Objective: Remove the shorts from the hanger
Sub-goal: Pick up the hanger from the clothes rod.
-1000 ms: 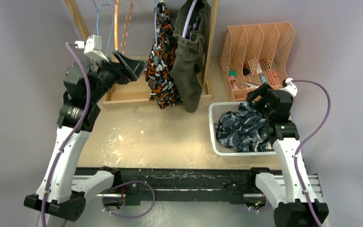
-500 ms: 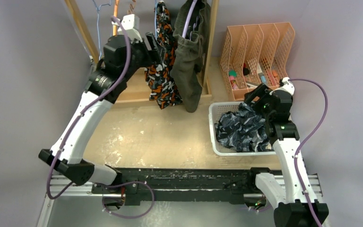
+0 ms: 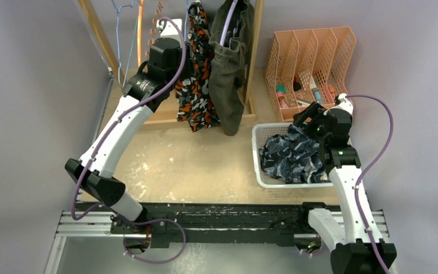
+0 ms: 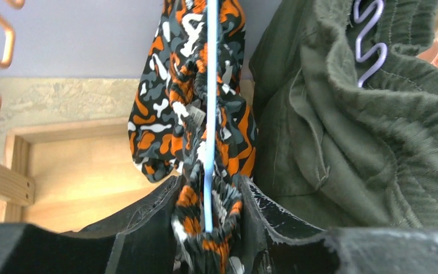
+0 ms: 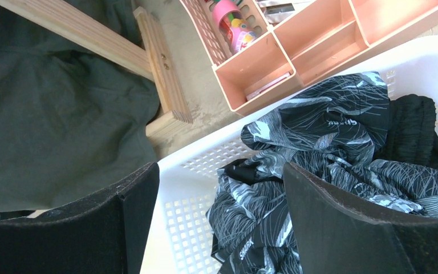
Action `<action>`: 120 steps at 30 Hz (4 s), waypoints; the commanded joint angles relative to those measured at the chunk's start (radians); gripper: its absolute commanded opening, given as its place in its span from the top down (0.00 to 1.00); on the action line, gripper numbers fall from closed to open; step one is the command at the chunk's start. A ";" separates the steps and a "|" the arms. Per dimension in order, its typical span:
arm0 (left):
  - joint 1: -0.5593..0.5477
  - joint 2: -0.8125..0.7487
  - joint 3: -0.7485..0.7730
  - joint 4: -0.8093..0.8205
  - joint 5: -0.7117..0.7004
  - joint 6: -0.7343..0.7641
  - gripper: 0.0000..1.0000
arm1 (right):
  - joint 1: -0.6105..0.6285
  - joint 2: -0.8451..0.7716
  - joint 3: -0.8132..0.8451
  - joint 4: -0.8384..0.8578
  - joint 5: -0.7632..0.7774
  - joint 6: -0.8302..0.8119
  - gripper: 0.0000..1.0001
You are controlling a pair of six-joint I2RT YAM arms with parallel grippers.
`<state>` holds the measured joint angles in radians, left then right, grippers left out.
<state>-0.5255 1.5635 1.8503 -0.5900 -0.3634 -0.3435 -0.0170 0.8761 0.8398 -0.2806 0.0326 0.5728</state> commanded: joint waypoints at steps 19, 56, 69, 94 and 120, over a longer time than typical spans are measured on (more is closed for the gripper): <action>-0.005 -0.093 -0.049 0.204 0.089 0.118 1.00 | 0.000 0.016 0.027 -0.016 -0.082 -0.033 0.18; -0.005 -0.537 -0.276 -0.014 0.050 0.106 1.00 | 0.000 0.060 0.004 0.055 -0.197 -0.056 0.17; -0.004 -0.738 -0.344 -0.121 0.155 -0.035 1.00 | 0.000 0.064 -0.024 0.076 -0.271 -0.002 0.18; -0.004 -0.839 -0.108 -0.536 0.310 0.020 1.00 | 0.000 -0.032 -0.054 0.086 -0.421 0.062 0.16; -0.001 -0.740 -0.303 -0.585 0.817 0.104 1.00 | 0.002 0.015 -0.113 0.163 -0.544 0.049 0.13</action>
<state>-0.5259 0.8658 1.5673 -1.2961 0.2729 -0.2428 -0.0170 0.8791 0.7372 -0.1951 -0.4454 0.6273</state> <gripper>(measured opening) 0.096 0.864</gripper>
